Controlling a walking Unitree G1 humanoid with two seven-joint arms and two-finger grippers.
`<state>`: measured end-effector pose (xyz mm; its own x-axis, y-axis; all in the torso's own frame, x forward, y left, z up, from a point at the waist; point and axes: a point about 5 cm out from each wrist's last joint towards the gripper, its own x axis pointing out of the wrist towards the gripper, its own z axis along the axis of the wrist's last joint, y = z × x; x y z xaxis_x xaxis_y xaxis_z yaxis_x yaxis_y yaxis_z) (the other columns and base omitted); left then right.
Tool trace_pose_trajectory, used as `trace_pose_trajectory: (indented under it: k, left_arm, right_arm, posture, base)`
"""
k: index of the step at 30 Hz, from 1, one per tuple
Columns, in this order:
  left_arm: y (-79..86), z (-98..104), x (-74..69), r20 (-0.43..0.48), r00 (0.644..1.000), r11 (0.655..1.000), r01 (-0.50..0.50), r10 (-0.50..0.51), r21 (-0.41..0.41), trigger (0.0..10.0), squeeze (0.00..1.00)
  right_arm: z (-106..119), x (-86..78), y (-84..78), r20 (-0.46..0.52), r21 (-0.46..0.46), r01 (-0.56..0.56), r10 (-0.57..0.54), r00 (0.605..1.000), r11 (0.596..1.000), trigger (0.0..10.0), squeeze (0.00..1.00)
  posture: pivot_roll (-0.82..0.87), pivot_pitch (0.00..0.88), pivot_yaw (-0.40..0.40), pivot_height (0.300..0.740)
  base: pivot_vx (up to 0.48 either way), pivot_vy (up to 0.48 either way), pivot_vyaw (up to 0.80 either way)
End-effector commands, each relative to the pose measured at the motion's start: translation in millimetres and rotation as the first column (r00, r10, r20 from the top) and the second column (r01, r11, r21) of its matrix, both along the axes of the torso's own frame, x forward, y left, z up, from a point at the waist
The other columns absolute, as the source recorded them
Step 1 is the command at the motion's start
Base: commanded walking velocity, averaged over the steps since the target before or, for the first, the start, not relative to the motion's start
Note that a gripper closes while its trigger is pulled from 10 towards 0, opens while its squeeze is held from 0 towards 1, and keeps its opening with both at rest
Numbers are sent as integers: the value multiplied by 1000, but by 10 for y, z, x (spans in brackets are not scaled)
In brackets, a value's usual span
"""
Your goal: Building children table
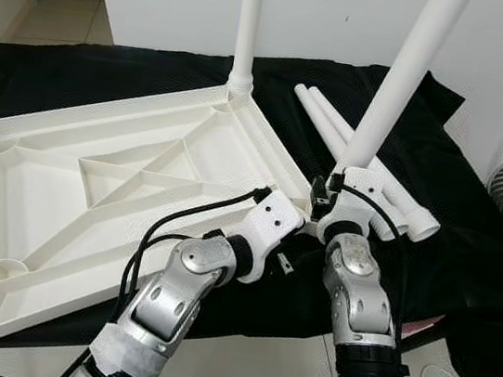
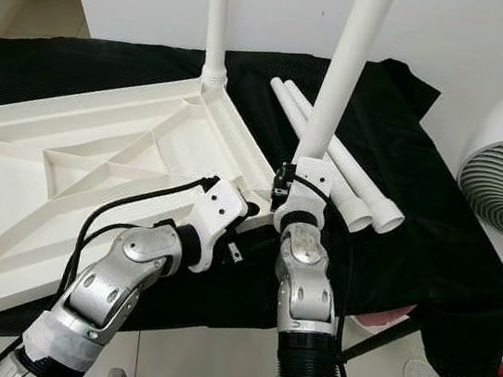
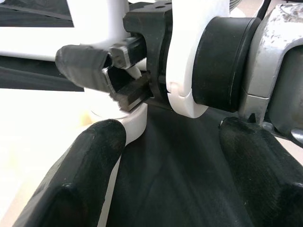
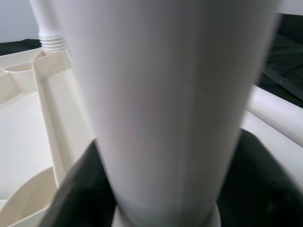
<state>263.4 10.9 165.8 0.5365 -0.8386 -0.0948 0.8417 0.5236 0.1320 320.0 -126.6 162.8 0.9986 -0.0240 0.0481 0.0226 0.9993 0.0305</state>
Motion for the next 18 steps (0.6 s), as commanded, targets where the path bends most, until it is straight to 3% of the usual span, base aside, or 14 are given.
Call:
trace_pose_trajectory:
  k: [1, 2, 5, 8, 9, 11, 13, 14, 16, 18]
  left_arm:
    - [-16, 45, 7, 27, 999, 999, -41, 41, -16, 10000, 0]
    - [-16, 45, 7, 27, 999, 999, -41, 41, -16, 10000, 0]
    - [-13, 50, 13, 36, 998, 999, -45, 45, -13, 10000, 0]
    - [-14, 51, 15, 37, 998, 999, -45, 45, -12, 10000, 0]
    - [-15, 53, 17, 36, 998, 999, -44, 44, -12, 10000, 0]
    - [-15, 53, 17, 36, 998, 999, -44, 44, -12, 10000, 0]
    - [-20, 56, 25, 36, 999, 999, -40, 41, -12, 10000, 0]
    - [-20, 56, 25, 36, 999, 999, -40, 41, -12, 10000, 0]
    - [-25, 60, 33, 38, 999, 999, -39, 39, -12, 10000, 0]
    - [-28, 66, 39, 39, 999, 999, -37, 37, -13, 10000, 0]
  right_arm:
    - [-25, 2, 6, -4, 15, -60, 60, 998, 998, 10000, 1000]
    - [-25, 2, 6, -4, 15, -60, 60, 998, 998, 10000, 1000]
    - [30, -4, 23, 25, -5, -238, 238, 971, 971, 10000, 1000]
    - [37, -4, 3, 23, -30, -284, 284, 958, 958, 10000, 1000]
    - [52, -3, -20, 26, -61, -328, 330, 944, 943, 10000, 0]
    - [52, -3, -20, 26, -61, -328, 330, 944, 943, 10000, 0]
    - [89, 3, -77, 24, -138, -453, 460, 888, 881, 10000, 0]
    - [89, 3, -77, 24, -138, -453, 460, 888, 881, 10000, 0]
    - [114, 20, -152, 16, -203, -528, 542, 840, 825, 10000, 0]
    - [120, 62, -216, -4, -221, -563, 577, 817, 796, 10000, 0]
  posture:
    - [-105, 61, 8, 740]
    - [-105, 61, 8, 740]
    - [-106, 56, 11, 740]
    - [-115, 62, 21, 740]
    - [-120, 68, 26, 740]
    - [-120, 68, 26, 740]
    - [-128, 72, 35, 740]
    - [-128, 72, 35, 740]
    - [-131, 73, 37, 740]
    - [-132, 73, 39, 740]
  base:
    - [0, 0, 0]
    - [0, 0, 0]
    - [0, 0, 0]
    - [0, 0, 0]
    - [0, 0, 0]
    - [0, 0, 0]
    - [0, 0, 0]
    - [0, 0, 0]
    - [0, 0, 0]
    - [0, 0, 0]
